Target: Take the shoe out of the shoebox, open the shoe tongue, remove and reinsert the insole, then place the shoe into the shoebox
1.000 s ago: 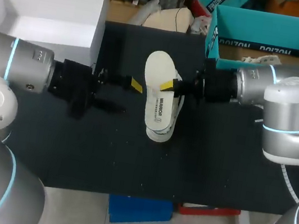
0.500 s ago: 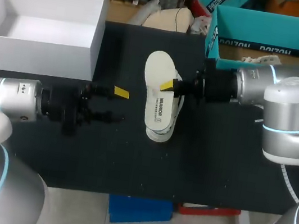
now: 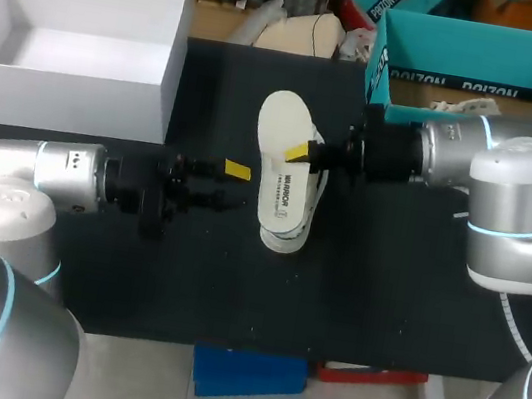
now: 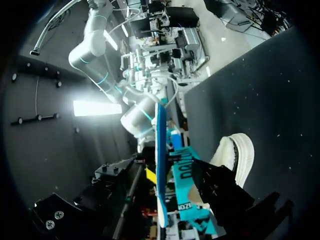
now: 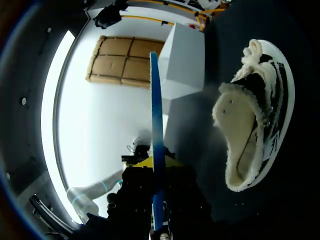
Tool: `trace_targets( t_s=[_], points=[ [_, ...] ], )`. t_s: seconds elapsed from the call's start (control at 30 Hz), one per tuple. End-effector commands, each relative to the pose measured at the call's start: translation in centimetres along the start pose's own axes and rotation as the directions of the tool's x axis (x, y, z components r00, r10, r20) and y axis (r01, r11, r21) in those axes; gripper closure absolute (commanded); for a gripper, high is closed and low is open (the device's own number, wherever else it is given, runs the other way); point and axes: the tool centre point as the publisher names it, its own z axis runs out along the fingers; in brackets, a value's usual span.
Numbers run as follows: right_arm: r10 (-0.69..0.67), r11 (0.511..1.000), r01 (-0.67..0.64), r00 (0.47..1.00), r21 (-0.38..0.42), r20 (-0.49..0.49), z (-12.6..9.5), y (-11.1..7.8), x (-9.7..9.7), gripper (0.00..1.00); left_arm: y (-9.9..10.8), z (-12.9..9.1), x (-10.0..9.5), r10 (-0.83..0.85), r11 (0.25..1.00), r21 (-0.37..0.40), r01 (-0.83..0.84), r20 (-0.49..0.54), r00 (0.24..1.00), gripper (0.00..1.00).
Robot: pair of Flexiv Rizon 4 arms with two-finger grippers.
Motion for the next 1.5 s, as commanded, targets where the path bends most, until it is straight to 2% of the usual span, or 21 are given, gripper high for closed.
trace_targets(
  t_s=[0.03, 0.13, 0.43, 0.53, 0.73, 0.83, 1.03, 1.07, 1.1, 1.2, 1.23, 1.27, 1.37, 1.43, 1.5],
  points=[
    [0.001, 1.000, -0.001, 1.000, 0.000, 0.003, 0.1, 0.0, 0.0, 1.00, 0.9, 1.8, 0.5, 0.013, 1.000, 0.019, -0.013, 0.002, 1.000, 0.59],
    [0.001, 1.000, -0.001, 1.000, 0.000, 0.003, 0.1, 0.0, 0.0, 1.00, 1.2, 2.4, 0.6, 0.022, 0.999, 0.028, -0.022, -0.003, 1.000, 0.58],
    [0.001, 1.000, -0.001, 1.000, 0.000, 0.003, 0.1, 0.0, 0.0, 1.00, 2.2, 4.1, 0.1, 0.055, 0.998, 0.039, -0.055, 0.000, 0.999, 0.64],
    [0.001, 1.000, -0.001, 1.000, 0.000, 0.003, 0.1, 0.0, 0.0, 1.00, 2.2, 4.4, -0.1, 0.058, 0.997, 0.045, -0.058, 0.010, 0.998, 0.71],
    [0.001, 1.000, -0.001, 1.000, 0.000, 0.003, 0.1, 0.0, 0.0, 1.00, 2.2, 5.1, -0.2, 0.060, 0.997, 0.047, -0.061, 0.021, 0.998, 0.76],
    [0.001, 1.000, -0.001, 1.000, 0.000, 0.003, 0.1, 0.0, 0.0, 1.00, 2.2, 5.3, -0.3, 0.062, 0.997, 0.048, -0.063, 0.026, 0.998, 0.86],
    [0.001, 1.000, -0.001, 1.000, 0.000, 0.003, 0.1, 0.0, 0.0, 1.00, 2.2, 5.6, -0.4, 0.064, 0.997, 0.051, -0.066, 0.033, 0.997, 0.90],
    [0.001, 1.000, -0.001, 1.000, 0.000, 0.003, 0.1, 0.0, 0.0, 1.00, 2.2, 5.7, -0.5, 0.064, 0.997, 0.051, -0.065, 0.034, 0.997, 0.97],
    [0.001, 1.000, -0.001, 1.000, 0.000, 0.003, 0.1, 0.0, 0.0, 1.00, 2.2, 5.8, -0.5, 0.064, 0.997, 0.051, -0.066, 0.035, 0.997, 1.00],
    [0.001, 1.000, -0.001, 1.000, 0.000, 0.003, 0.1, 0.0, 0.0, 1.00, 2.0, 5.9, -0.5, 0.052, 0.997, 0.049, -0.054, 0.040, 0.998, 1.00],
    [0.001, 1.000, -0.001, 1.000, 0.000, 0.003, 0.1, 0.0, 0.0, 0.81, 2.0, 5.9, -0.5, 0.046, 0.998, 0.045, -0.047, 0.039, 0.998, 1.00],
    [-0.009, 1.000, 0.009, 1.000, -0.011, 0.002, 0.0, 0.0, 0.1, 0.00, 1.8, 5.8, -0.5, 0.041, 0.998, 0.042, -0.042, 0.039, 0.998, 1.00],
    [-0.054, 0.995, 0.055, 0.998, -0.086, 0.011, -0.8, -0.2, 0.5, 0.00, 1.1, 5.1, -0.5, 0.020, 0.999, 0.035, -0.020, 0.014, 1.000, 1.00],
    [-0.072, 0.994, 0.082, 0.991, -0.077, 0.114, -1.5, -0.6, 0.4, 0.00, 0.6, 4.5, -0.4, -0.005, 1.000, 0.026, 0.005, -0.019, 1.000, 1.00],
    [-0.099, 0.987, 0.114, 0.986, -0.112, 0.133, -2.2, -1.2, 0.2, 0.00, -0.2, 3.8, -0.5, -0.027, 0.999, 0.039, 0.029, -0.052, 0.998, 1.00]
  ],
)
